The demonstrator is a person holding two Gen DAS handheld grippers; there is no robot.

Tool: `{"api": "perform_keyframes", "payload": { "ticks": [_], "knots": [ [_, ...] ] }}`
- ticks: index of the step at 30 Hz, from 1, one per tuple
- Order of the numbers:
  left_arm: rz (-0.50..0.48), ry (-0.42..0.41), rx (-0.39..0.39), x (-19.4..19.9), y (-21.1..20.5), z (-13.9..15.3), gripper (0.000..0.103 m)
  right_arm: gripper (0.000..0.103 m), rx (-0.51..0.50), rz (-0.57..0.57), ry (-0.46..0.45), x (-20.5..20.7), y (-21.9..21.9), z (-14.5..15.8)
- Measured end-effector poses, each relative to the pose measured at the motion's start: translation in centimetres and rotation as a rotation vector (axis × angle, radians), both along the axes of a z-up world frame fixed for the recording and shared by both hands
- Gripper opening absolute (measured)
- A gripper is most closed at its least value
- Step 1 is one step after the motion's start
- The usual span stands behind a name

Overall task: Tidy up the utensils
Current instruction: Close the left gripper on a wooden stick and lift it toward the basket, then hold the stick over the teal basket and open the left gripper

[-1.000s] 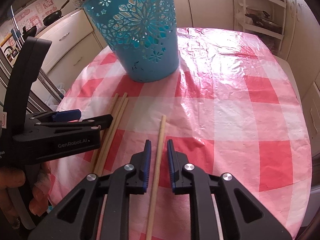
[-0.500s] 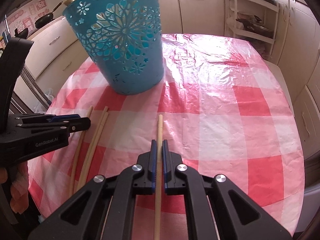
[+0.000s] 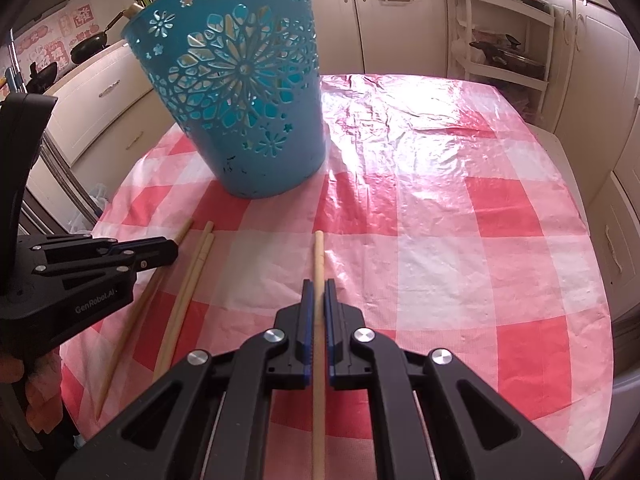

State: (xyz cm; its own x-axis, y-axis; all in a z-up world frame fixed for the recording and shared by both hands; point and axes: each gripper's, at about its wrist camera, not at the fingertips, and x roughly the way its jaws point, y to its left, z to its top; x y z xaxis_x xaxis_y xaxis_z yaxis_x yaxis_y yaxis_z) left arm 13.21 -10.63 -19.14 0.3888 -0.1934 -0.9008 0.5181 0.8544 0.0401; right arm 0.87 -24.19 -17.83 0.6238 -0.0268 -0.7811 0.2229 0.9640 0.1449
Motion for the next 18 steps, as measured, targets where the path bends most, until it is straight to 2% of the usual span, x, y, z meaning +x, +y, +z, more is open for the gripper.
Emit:
{"api": "perform_keyframes", "payload": {
  "ticks": [6, 9, 11, 18],
  "knots": [
    [-0.016, -0.027, 0.022, -0.7, -0.4, 0.2, 0.005, 0.006, -0.005, -0.001, -0.005, 0.1, 0.0, -0.1],
    [-0.024, -0.033, 0.002, -1.0, -0.2, 0.9, 0.005, 0.006, 0.006, -0.002, -0.007, 0.1, -0.1, -0.1],
    [-0.025, -0.036, -0.045, -1.1, 0.3, 2.4, 0.005, 0.006, 0.014, -0.003, -0.009, 0.1, -0.1, -0.1],
    [-0.033, -0.083, -0.344, -2.0, 3.8, 11.6, 0.005, 0.006, 0.022, -0.005, -0.01, 0.2, -0.2, -0.2]
  ]
}}
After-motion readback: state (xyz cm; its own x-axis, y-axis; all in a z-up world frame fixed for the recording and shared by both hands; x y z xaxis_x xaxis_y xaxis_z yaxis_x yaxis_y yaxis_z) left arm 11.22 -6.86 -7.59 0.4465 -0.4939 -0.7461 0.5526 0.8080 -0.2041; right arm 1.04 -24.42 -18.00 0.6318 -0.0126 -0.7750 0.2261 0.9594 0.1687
